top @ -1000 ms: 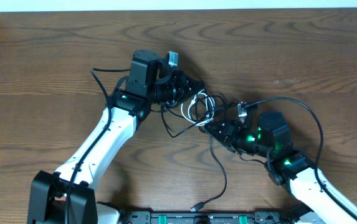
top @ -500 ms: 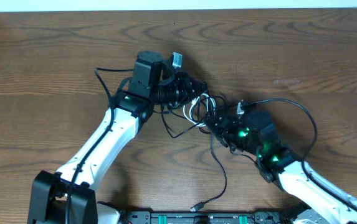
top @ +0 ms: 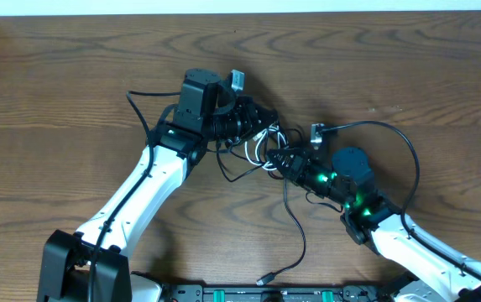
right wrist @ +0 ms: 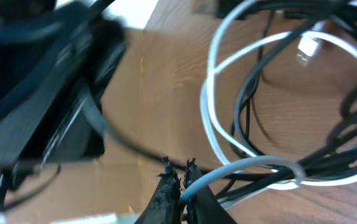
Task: Untangle cables
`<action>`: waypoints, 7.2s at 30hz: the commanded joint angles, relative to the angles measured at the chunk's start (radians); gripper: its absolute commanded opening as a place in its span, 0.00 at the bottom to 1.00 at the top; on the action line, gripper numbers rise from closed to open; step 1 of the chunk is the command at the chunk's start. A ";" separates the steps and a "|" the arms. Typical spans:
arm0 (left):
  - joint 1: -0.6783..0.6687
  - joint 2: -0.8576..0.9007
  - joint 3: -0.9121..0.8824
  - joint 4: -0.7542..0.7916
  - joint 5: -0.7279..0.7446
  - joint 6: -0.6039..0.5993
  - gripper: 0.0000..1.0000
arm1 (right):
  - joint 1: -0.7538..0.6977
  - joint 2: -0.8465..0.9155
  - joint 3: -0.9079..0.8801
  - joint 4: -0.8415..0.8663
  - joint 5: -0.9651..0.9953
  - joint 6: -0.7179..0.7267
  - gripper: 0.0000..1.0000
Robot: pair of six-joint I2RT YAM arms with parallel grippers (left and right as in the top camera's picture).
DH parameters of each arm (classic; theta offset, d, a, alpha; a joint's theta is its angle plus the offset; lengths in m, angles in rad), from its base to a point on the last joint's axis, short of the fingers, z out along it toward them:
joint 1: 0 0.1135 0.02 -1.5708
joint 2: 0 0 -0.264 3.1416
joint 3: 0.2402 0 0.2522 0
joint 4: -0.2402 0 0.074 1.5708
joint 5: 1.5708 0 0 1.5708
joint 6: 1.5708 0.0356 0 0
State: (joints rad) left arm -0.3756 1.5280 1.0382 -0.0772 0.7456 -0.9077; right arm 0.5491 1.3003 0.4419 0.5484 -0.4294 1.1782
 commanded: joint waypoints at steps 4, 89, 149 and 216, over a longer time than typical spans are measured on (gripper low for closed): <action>-0.001 -0.013 0.005 -0.061 -0.311 0.024 0.08 | 0.000 -0.143 0.004 -0.076 -0.022 -0.312 0.01; -0.002 -0.013 0.005 -0.257 -0.311 -0.040 0.08 | 0.040 0.349 0.003 0.271 0.137 -0.303 0.27; -0.246 0.131 0.005 -0.261 -0.349 -0.676 0.45 | -0.367 -0.148 0.003 0.253 -0.478 -0.371 0.01; -0.085 0.282 0.005 -0.010 -0.108 -0.046 0.08 | -0.336 -0.216 0.021 -0.609 -0.127 -0.790 0.31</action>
State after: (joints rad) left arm -0.4816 1.7973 1.0401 -0.0887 0.5495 -1.0317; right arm 0.1947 1.0863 0.4419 -0.0605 -0.6491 0.4374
